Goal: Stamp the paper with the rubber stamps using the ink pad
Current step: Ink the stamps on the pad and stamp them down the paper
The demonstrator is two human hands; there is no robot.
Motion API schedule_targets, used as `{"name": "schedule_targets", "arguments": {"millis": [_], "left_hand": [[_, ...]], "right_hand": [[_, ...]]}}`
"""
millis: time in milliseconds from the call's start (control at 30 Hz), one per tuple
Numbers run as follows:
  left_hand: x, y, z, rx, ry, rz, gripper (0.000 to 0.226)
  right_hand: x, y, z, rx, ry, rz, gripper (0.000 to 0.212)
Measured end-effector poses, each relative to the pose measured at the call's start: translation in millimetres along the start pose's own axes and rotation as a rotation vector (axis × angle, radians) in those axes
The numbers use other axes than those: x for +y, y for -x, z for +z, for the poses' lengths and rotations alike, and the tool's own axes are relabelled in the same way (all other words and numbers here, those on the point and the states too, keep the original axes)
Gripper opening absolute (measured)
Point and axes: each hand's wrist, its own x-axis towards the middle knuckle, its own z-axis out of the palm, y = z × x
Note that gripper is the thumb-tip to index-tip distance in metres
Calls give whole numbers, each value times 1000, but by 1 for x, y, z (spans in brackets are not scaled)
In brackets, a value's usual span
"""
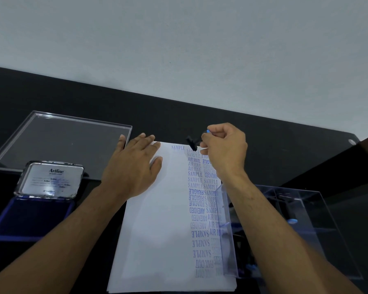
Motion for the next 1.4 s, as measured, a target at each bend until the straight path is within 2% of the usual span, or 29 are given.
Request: {"name": "schedule_targets", "arguments": {"millis": [600, 733, 1000, 1400], "left_hand": [[1, -1, -1, -26, 13, -8, 67], [1, -3, -3, -24, 44, -15, 68], [-8, 15, -34, 85, 99, -22, 57], [-77, 137, -76, 174, 106, -176, 58]], "right_hand": [[2, 7, -8, 9, -34, 38, 14], [1, 11, -9, -17, -30, 14, 21], [-12, 35, 0, -167, -11, -42, 21], [-43, 122, 71, -450, 48, -191, 23]]}}
